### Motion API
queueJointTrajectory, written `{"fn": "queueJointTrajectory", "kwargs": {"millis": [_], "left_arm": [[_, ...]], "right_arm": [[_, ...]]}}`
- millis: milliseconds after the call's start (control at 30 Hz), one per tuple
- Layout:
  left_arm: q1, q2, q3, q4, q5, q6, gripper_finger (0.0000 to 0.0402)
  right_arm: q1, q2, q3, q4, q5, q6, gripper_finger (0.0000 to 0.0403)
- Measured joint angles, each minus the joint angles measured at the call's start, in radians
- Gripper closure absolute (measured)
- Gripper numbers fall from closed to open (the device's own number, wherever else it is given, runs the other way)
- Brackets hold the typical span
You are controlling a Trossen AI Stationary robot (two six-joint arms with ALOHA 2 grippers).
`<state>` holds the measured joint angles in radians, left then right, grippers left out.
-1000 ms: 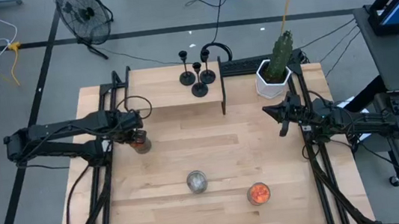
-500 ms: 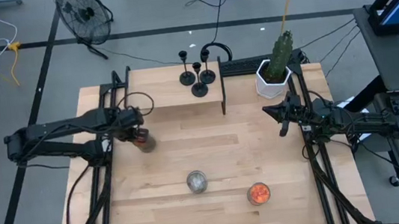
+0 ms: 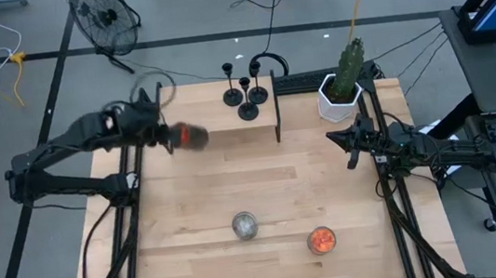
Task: Pick & Place candle stick holders
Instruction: Put the top orange scented candle on the shelf
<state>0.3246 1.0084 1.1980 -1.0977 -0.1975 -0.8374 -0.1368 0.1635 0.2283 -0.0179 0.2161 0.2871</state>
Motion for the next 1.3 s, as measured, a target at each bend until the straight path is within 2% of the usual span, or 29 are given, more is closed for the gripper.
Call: {"fn": "queueJointTrajectory", "kwargs": {"millis": [167, 300, 433, 700, 800, 1000, 1167, 1300], "left_arm": [[0.052, 0.029, 0.142, -0.020, -0.097, 0.011, 0.0401], [0.109, 0.097, 0.258, -0.012, -0.132, 0.091, 0.0401], [0.177, 0.204, 0.374, -0.032, -0.131, 0.182, 0.0401], [0.359, 0.413, 0.581, -0.229, -0.118, 0.271, 0.0401], [0.431, 0.467, 0.616, -0.246, -0.090, 0.306, 0.0401], [0.574, 0.547, 0.627, -0.250, 0.078, 0.391, 0.0401], [0.651, 0.608, 0.627, -0.276, 0.088, 0.415, 0.0401], [0.664, 0.640, 0.628, -0.274, 0.097, 0.424, 0.0401]], "right_arm": [[0.000, 0.000, 0.000, 0.000, 0.000, 0.000, 0.0403], [0.000, 0.000, 0.000, 0.000, 0.000, 0.000, 0.0403], [0.000, 0.000, 0.000, 0.000, 0.000, 0.000, 0.0403], [0.000, 0.000, 0.000, 0.000, -0.003, 0.000, 0.0403], [0.000, 0.000, 0.000, 0.000, -0.003, 0.000, 0.0403], [0.000, 0.000, 0.000, 0.000, -0.003, 0.000, 0.0403], [0.000, 0.000, 0.000, -0.001, -0.003, 0.000, 0.0403], [0.000, 0.000, 0.000, -0.001, -0.003, 0.000, 0.0403]]}}
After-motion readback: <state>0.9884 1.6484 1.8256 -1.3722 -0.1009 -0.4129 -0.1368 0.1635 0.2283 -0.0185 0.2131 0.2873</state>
